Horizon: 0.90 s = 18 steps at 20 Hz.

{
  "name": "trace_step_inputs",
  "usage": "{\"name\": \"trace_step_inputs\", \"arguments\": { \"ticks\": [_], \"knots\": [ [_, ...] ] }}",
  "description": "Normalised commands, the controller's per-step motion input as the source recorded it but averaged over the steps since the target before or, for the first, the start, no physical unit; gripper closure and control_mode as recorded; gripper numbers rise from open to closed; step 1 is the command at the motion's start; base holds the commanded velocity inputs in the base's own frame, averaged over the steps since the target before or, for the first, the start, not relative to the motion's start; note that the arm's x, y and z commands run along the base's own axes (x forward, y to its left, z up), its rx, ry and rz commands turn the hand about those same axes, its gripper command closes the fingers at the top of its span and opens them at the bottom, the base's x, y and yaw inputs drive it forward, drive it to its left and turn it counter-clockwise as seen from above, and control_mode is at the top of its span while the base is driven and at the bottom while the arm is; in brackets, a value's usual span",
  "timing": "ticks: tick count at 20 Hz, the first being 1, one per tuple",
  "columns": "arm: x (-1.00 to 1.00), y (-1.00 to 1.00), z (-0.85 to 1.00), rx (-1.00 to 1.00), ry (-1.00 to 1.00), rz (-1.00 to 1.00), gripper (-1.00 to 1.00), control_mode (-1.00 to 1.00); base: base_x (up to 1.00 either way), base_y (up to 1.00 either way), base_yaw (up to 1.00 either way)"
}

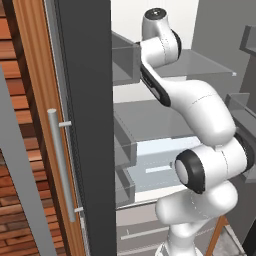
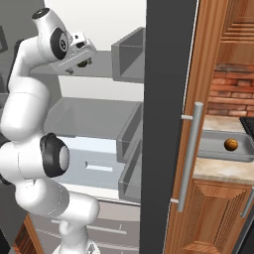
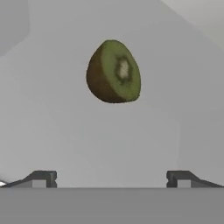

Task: Pick the kiwi and orange from the fridge and place them inside the tupperware on the counter.

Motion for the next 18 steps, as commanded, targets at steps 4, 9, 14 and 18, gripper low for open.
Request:
{"name": "trace_step_inputs", "arguments": {
  "ticks": [4,9,14,18],
  "knots": [
    [0.52,0.02,-0.04,0.00,0.00,0.09,-1.00,-1.00,0.00,0.00,0.00],
    [0.56,0.07,-0.03,0.00,0.00,0.04,-1.00,-1.00,0.00,0.00,0.00],
    [0.54,0.16,-0.04,0.00,0.00,0.00,-1.00,-1.00,0.00,0.00,0.00],
    [0.47,0.17,-0.08,0.00,0.00,0.00,-1.00,-1.00,0.00,0.00,0.00]
  ]
}}
